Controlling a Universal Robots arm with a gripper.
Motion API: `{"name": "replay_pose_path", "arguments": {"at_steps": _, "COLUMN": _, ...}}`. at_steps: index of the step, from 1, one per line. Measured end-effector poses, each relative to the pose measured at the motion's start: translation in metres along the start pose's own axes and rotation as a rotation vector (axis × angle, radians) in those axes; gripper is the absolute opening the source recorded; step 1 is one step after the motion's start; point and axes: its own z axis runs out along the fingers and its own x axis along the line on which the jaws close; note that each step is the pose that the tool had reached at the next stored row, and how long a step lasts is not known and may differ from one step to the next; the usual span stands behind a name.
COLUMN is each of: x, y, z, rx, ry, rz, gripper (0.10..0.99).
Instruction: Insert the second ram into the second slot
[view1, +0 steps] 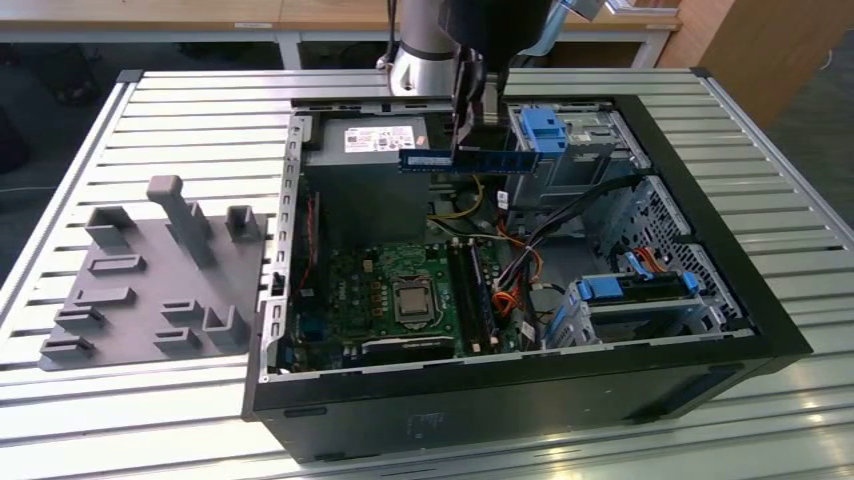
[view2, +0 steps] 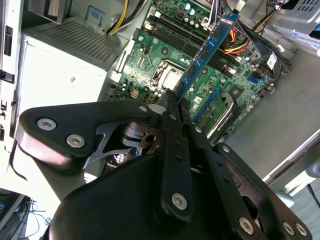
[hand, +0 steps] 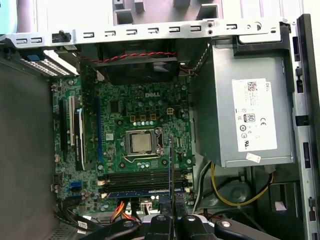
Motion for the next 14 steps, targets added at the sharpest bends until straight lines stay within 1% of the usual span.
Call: {"name": "replay_pose_path", "arguments": {"at_steps": 14, "x": 0.0000, "y": 0.0000, "z": 0.0000, "rx": 0.000, "ry": -0.0011, "rz": 0.031, "gripper": 0.137}}
